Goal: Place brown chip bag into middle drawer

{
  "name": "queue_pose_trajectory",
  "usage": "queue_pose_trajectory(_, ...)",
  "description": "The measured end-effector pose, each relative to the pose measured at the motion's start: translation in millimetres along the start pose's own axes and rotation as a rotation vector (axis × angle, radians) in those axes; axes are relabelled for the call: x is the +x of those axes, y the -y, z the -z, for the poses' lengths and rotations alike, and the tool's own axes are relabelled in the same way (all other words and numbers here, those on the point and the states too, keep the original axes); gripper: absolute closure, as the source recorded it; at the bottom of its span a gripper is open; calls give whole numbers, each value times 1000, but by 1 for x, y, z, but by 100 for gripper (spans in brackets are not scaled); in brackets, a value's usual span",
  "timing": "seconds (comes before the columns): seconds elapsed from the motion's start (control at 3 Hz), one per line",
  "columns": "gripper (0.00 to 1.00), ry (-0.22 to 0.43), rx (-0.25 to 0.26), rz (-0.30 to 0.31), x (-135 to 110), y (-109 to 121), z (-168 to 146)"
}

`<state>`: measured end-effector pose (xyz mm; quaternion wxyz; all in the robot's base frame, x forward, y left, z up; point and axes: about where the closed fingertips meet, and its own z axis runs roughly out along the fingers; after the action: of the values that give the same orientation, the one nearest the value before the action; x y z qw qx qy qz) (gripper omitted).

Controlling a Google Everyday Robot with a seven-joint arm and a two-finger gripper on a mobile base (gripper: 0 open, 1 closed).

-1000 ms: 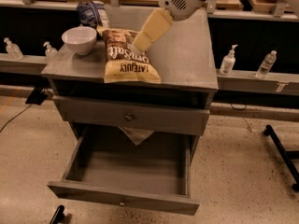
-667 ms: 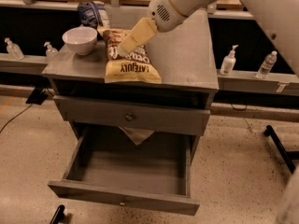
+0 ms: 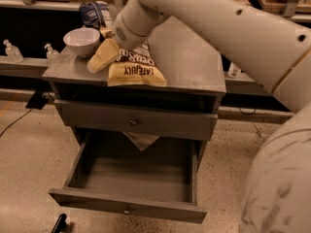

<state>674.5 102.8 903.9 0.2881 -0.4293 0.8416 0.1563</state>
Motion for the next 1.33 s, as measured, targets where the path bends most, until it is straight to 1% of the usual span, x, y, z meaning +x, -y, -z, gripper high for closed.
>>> queue_pose_trajectory(0.33, 26, -94, 116, 66, 12, -9, -37)
queue_pose_trajectory(0.67, 48, -148, 157, 88, 22, -9, -54)
queue_pose_trajectory(1.0, 72, -156, 161, 90, 23, -8, -54)
queue_pose_trajectory(1.33, 100, -156, 161, 91, 19, -8, -50)
